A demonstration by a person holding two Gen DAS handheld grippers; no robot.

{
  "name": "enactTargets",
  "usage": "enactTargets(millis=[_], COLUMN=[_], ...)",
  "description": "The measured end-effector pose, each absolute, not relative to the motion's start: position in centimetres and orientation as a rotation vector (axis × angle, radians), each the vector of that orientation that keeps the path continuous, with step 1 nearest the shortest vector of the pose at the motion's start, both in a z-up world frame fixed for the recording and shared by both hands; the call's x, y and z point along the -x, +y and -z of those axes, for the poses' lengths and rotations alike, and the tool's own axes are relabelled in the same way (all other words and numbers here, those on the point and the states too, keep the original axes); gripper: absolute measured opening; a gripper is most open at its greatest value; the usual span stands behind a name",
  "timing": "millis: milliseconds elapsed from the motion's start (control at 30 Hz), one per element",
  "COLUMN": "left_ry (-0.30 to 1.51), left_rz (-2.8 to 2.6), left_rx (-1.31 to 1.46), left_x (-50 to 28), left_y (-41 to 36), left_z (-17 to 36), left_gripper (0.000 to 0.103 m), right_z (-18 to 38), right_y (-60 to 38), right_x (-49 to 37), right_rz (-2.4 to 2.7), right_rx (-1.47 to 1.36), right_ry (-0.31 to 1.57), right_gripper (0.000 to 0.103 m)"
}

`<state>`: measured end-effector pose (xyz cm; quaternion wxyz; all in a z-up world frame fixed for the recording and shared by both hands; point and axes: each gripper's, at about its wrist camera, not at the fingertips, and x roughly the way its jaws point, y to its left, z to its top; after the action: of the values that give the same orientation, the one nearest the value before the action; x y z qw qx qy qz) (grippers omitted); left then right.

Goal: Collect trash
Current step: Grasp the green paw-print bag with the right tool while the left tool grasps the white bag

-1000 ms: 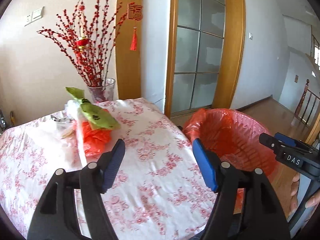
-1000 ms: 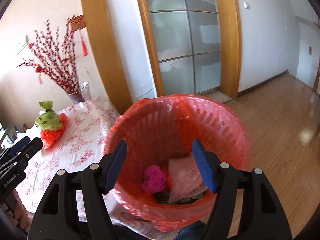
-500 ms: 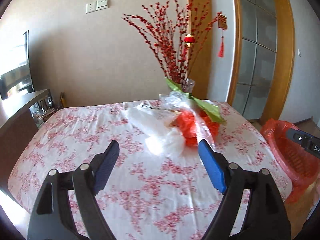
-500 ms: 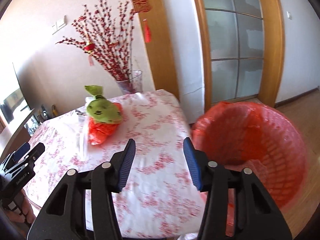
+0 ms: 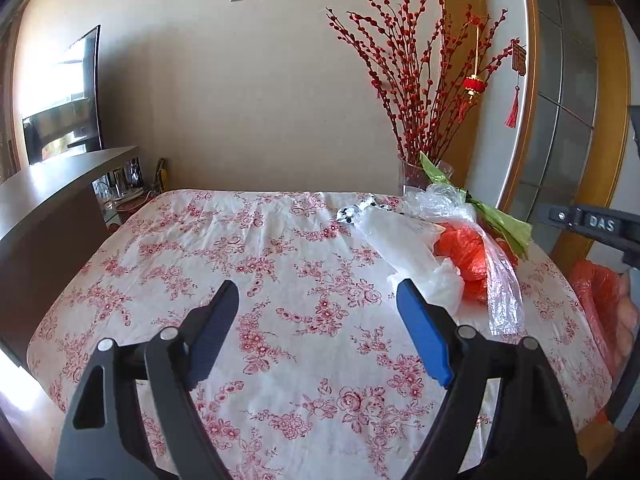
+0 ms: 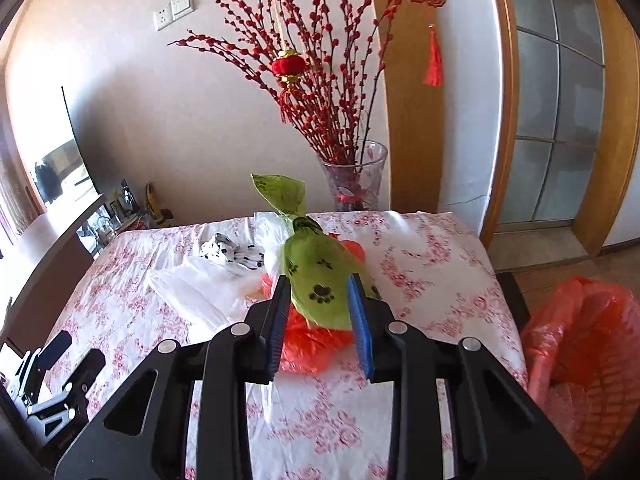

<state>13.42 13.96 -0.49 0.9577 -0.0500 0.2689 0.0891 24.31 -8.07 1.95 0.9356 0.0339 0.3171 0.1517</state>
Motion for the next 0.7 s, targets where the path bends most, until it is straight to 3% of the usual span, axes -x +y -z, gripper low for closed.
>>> enactTargets(millis=[267, 433, 700], left_ry=[0.564, 0.574, 0.599], left_rz=[-0.178, -0.158, -0.113], left_rx=[0.117, 0.124, 0.127], left_x=[-14.6, -15.4, -17.2], left_y=[14.9, 14.8, 14.0], left_z=[1.1, 1.4, 1.7], left_gripper=[0.080, 0.080, 0.080], right_z=[-0.1, 1.6, -0.9], right_y=[-4.2, -4.8, -8.3], right_x=[-27.5, -28.3, -25.5], right_rz=[-0.311, -0.276, -0.248], right_rx=[0.040, 0.069, -0.008], right_ry=[0.718, 0.758, 0.625], right_gripper=[0.030, 0.001, 0.001])
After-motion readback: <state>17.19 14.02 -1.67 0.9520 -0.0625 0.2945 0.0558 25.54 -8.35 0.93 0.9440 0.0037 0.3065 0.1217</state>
